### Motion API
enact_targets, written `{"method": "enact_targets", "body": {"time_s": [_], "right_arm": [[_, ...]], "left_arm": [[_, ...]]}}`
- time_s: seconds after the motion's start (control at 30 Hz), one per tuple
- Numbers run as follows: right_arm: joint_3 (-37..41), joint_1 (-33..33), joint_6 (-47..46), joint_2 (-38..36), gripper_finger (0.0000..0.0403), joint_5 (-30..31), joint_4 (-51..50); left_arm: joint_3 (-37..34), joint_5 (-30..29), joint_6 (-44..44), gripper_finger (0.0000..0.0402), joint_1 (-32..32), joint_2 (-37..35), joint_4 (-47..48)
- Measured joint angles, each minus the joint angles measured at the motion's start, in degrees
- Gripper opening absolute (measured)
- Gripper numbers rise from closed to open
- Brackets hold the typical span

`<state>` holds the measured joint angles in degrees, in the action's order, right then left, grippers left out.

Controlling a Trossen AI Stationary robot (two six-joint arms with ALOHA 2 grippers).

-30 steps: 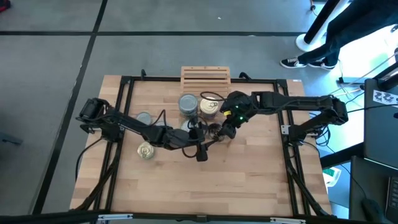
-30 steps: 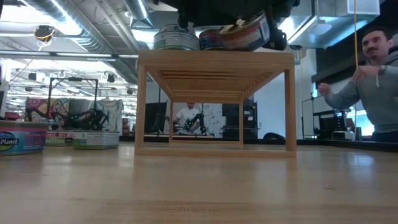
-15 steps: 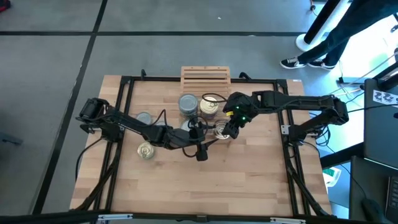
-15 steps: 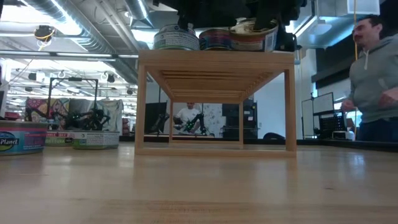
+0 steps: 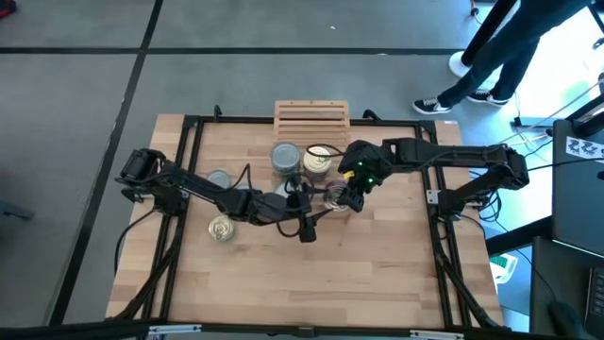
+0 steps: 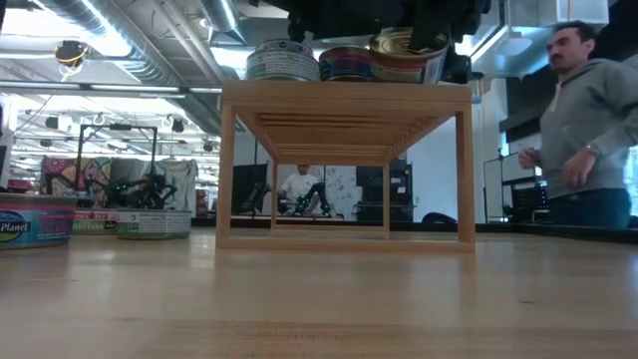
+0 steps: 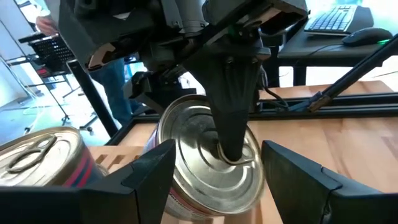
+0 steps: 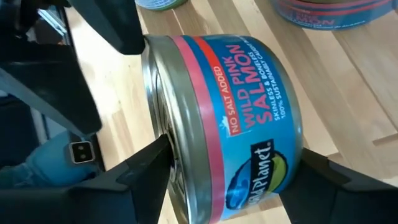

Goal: Stack canned seafood by type on shelf
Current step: Put the blue tuna can on the shelf

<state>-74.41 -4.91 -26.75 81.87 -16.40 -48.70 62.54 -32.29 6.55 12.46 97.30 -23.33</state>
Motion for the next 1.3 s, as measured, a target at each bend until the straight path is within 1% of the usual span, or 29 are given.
{"method": "enact_targets", "body": {"time_s": [0.07,0.17,0.43,0.83,0.9,0.97,1.1,1.3], "right_arm": [[0.1,-0.1,-1.0,0.1,0.0257,-1.7,1.0],[0.2,0.0,-1.7,0.2,0.0257,-2.7,2.8],[0.2,0.0,-2.1,0.2,0.0257,-2.8,2.9],[0.2,0.0,-2.9,0.2,0.0256,-2.7,3.1],[0.2,0.0,-3.0,0.2,0.0249,-2.7,3.2],[0.2,0.0,-3.0,0.2,0.0233,-2.9,3.2],[0.1,0.0,-3.1,0.2,0.0185,-4.6,4.2],[0.1,0.0,-4.8,0.2,0.0181,-6.8,8.4]], "left_arm": [[0.0,-0.1,0.0,0.0237,-0.4,0.0,0.0],[0.0,-0.6,0.0,0.0237,-0.6,0.0,0.3],[0.0,-4.0,0.9,0.0237,0.5,-0.4,0.2],[0.0,-4.1,0.5,0.0237,0.9,-0.4,0.4],[0.0,-4.1,0.5,0.0237,1.1,-0.4,0.3],[0.0,-4.0,0.5,0.0237,1.2,-0.4,0.4],[0.0,-4.0,0.5,0.0237,1.2,-0.4,0.4],[0.1,-4.0,0.9,0.0237,1.2,-2.1,0.5]]}}
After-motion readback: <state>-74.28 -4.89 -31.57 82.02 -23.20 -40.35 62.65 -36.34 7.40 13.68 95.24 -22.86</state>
